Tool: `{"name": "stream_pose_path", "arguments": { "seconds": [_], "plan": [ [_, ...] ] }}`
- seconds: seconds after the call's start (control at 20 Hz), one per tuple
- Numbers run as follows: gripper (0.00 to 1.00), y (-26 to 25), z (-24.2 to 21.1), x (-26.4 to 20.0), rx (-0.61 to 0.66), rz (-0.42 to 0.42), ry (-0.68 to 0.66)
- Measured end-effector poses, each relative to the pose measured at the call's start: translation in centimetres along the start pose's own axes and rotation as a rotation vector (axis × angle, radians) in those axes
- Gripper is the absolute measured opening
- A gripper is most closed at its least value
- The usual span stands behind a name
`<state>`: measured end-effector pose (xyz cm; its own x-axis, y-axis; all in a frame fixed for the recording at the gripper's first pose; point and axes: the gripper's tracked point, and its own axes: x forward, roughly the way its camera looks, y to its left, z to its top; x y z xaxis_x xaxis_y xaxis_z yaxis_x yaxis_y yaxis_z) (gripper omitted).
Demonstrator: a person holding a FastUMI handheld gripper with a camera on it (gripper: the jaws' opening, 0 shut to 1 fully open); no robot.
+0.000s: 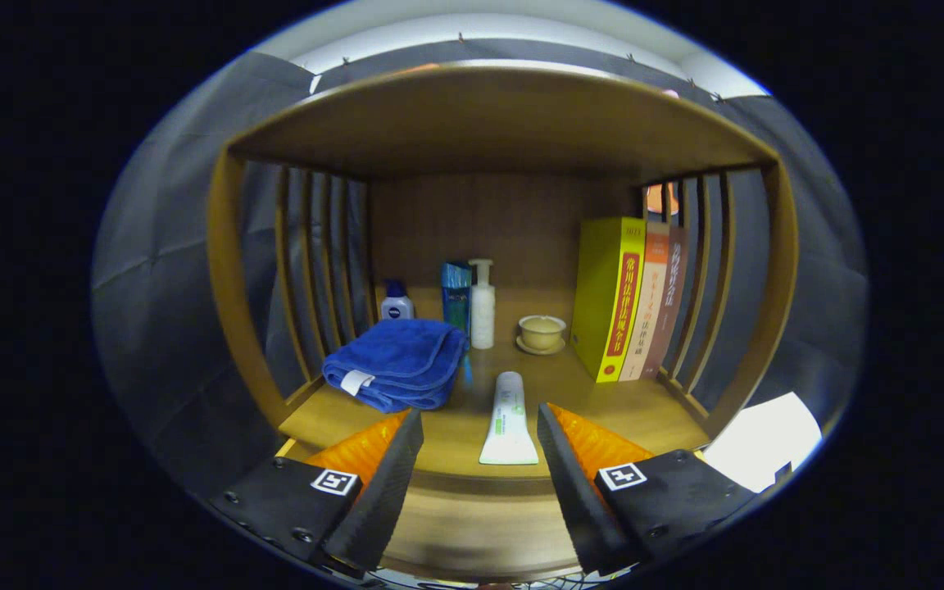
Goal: Pull open the drawer, take out the items inside it, and place them on the countertop above the cabinet.
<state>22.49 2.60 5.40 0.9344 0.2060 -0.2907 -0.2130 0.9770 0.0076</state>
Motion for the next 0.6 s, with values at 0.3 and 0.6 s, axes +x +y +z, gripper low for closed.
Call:
{"name": "stream_pose_path", "arguments": {
  "seconds": [0.3, 0.6],
  "plan": [
    [0.92, 0.4, -1.9, -4.7, 0.048, -0.008, -0.147],
    [0.91, -0.2, -5.0, -8.1, 0.091, -0.066, -0.308]
  ]
}}
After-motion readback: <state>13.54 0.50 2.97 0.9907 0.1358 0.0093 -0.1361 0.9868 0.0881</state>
